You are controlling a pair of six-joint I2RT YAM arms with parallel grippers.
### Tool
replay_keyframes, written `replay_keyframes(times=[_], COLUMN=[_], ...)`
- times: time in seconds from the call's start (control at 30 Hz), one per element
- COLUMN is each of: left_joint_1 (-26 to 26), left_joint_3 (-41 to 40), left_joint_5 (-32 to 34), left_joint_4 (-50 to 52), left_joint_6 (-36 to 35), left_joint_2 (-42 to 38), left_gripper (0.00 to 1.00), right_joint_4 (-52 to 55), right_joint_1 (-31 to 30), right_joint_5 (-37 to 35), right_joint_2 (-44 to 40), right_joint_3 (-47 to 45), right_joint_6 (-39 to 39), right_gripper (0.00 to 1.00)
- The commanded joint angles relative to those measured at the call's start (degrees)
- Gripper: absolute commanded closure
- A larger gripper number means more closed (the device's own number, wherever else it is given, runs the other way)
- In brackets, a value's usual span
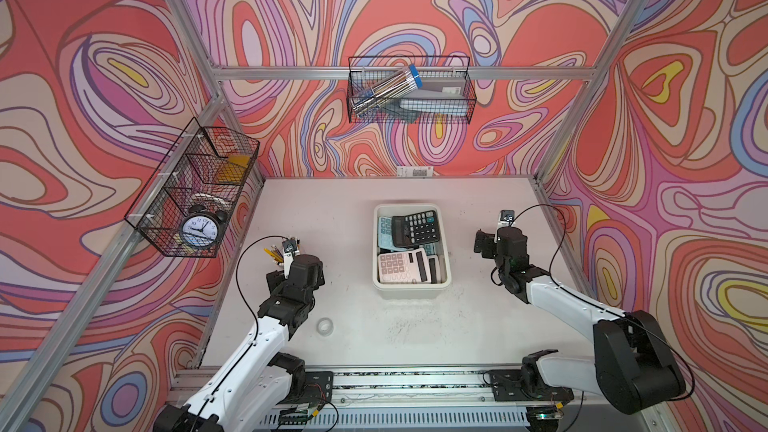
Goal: Put the calculator in the storage box
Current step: Reset both arms
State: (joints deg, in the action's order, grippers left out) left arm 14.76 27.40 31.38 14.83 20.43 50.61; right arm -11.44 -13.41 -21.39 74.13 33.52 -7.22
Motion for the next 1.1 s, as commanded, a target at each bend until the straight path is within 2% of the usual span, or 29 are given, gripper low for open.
replay_keyframes(times=[0.0,0.27,0.53,0.63,1.07], left_joint_1=[-1.8,-1.9,-2.8,-4.4,-9.4], left_joint_3=[3.7,4.1,-0.5,-0.9,0.5], left_joint_5=[-7.0,-4.0,-5.4,-7.7,-15.3], left_joint_4=[1.8,0.7,-8.6,-10.9,-23.2], left_joint_6=[0.1,-2.3,-6.4,-7.1,-10.6], left_joint_2=[2.7,4.8,3.9,5.3,15.6], left_gripper=[0.01,0.01,0.02,0.05,0.08], right_joint_4=[1.3,1.9,2.0,2.2,1.8], right_joint_1=[0.3,0.3,0.4,0.4,0.9], right_joint_5=[1.7,2.7,3.2,3.2,3.5], right_joint_2=[-0.6,-2.0,-2.4,-2.7,-4.0], right_joint_3=[0.6,0.6,0.5,0.6,-0.1], right_joint_6=[-0.8,-0.8,-1.2,-1.4,-2.1], right_gripper=[0.02,0.02,0.02,0.02,0.02])
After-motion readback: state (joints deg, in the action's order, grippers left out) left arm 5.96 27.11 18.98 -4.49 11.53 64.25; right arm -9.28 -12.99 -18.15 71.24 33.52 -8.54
